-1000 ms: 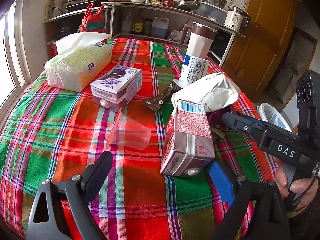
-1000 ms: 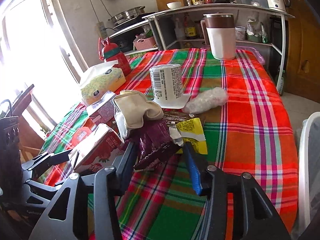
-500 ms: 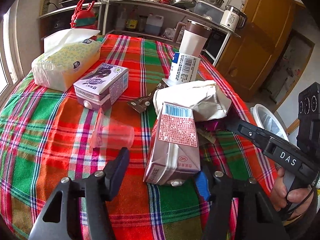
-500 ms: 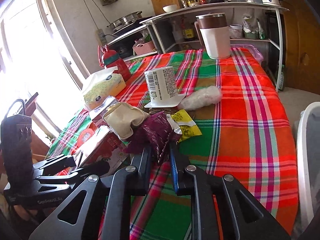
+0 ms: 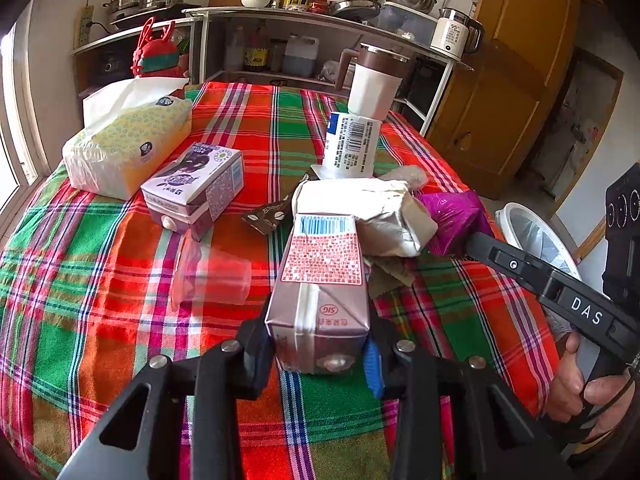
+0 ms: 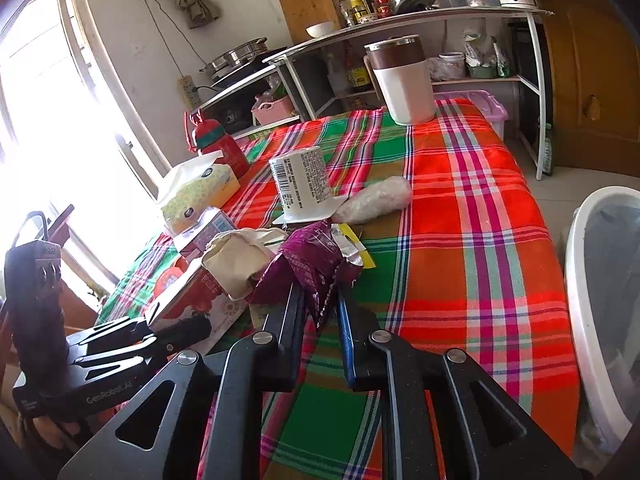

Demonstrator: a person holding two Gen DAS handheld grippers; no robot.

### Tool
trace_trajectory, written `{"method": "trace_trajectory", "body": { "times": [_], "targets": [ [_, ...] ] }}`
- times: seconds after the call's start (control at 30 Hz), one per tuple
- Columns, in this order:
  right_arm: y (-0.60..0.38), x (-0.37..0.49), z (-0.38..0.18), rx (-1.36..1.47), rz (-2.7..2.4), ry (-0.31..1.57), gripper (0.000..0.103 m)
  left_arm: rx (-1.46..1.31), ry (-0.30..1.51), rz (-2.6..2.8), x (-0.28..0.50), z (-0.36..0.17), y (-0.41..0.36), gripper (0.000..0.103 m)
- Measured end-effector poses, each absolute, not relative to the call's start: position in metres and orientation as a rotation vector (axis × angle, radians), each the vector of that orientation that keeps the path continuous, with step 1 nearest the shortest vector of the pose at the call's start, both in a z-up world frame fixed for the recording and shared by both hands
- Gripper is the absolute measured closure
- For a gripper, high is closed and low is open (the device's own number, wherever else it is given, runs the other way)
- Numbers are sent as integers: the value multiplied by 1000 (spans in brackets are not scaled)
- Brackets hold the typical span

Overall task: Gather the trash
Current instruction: 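Carry both items over the white bin and open both grippers to drop them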

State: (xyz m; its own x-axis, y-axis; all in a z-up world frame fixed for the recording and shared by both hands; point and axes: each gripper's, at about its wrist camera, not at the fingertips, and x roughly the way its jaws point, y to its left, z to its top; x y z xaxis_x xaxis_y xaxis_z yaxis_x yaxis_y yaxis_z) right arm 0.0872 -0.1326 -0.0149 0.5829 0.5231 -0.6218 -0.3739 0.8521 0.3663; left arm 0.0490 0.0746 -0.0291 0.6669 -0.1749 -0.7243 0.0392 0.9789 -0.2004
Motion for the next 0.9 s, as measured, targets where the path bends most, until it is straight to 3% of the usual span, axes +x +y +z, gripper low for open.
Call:
{"method": "trace_trajectory", "body": {
  "times": [0.6, 0.9],
  "targets": [
    [-189, 61, 18, 294, 461, 689, 87, -118, 724, -186, 35, 17, 40, 65],
    [-248, 55, 37, 333, 332, 623, 87, -67, 669, -315, 56, 44, -20, 65]
  ]
}}
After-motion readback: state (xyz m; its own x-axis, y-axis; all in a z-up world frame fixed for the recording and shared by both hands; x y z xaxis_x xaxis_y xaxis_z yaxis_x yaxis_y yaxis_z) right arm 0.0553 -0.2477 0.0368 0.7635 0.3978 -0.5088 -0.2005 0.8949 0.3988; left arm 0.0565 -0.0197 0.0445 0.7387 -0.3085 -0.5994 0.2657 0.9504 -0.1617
